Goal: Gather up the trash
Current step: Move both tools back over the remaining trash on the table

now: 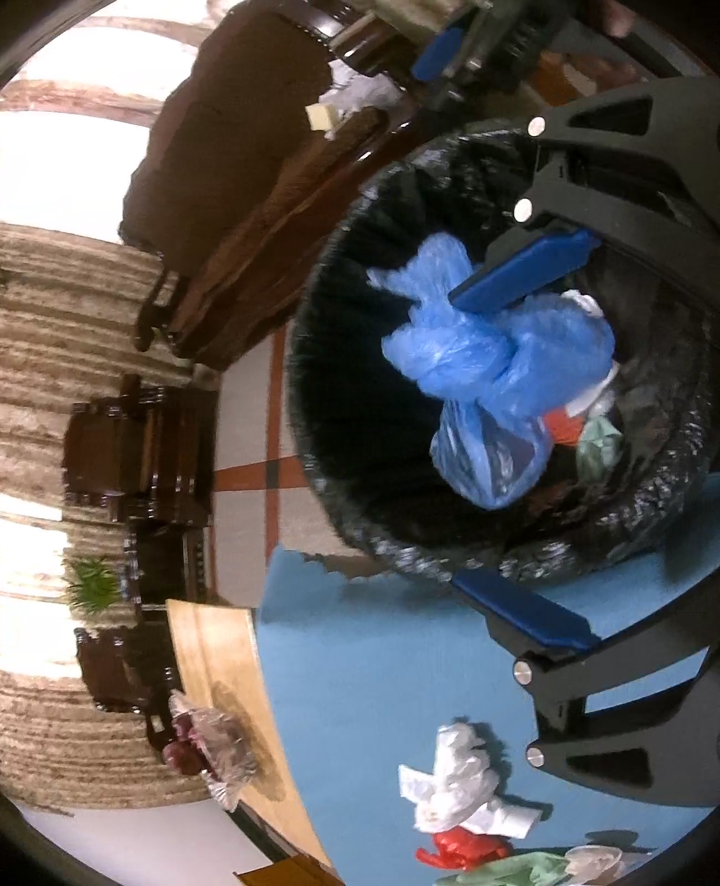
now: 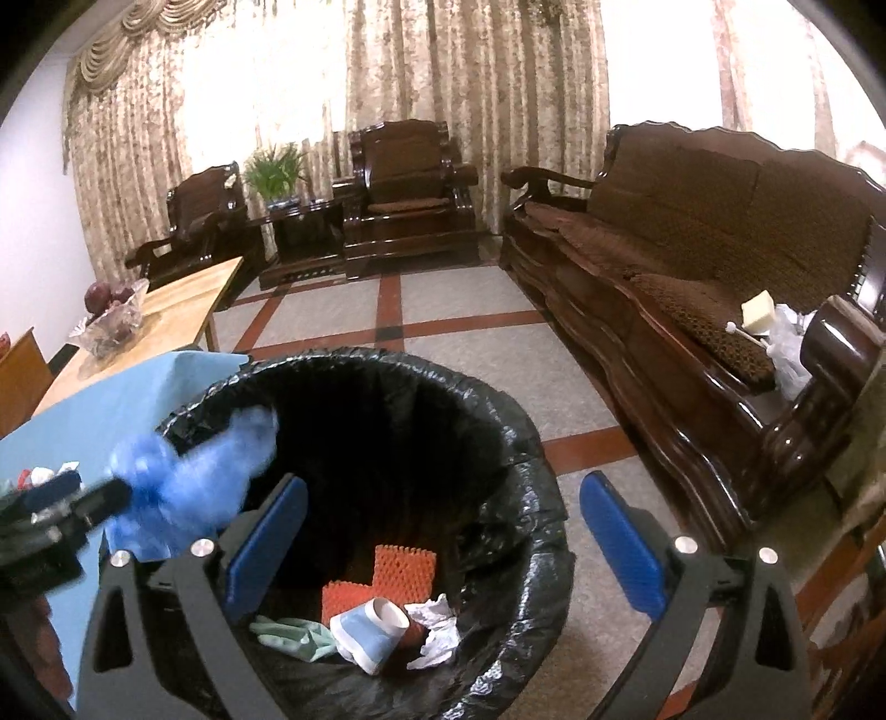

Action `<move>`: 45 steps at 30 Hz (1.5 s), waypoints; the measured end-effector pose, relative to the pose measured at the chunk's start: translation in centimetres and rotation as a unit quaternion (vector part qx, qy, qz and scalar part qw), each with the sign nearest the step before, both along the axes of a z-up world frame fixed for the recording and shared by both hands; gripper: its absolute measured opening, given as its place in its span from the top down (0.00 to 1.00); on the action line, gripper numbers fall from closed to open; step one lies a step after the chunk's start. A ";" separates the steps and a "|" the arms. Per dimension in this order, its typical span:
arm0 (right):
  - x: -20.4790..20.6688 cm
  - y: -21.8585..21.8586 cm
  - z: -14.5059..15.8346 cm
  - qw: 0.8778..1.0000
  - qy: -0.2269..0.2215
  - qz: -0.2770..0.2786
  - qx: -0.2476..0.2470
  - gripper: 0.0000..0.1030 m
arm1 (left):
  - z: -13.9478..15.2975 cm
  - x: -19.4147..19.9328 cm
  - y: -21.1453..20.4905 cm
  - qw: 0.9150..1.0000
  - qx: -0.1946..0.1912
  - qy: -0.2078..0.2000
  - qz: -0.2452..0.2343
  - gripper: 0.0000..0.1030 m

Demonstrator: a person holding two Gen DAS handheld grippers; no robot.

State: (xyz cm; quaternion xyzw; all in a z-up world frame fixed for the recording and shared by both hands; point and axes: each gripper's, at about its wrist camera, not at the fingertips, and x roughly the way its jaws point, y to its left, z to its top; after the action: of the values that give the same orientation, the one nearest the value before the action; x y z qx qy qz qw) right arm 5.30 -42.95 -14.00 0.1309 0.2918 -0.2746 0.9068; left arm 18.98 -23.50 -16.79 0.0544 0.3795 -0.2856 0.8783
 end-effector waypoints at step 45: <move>12.0 25.8 1.7 0.965 -0.035 0.260 -0.016 0.06 | 1.5 0.2 30.8 0.943 0.078 -0.077 0.314 0.12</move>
State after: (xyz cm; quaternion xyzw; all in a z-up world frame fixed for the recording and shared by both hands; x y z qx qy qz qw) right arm 17.27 -17.13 -12.30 0.0459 0.2795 -0.0295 0.9586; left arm 19.14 7.26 -15.33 0.0225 0.3292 0.0405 0.9431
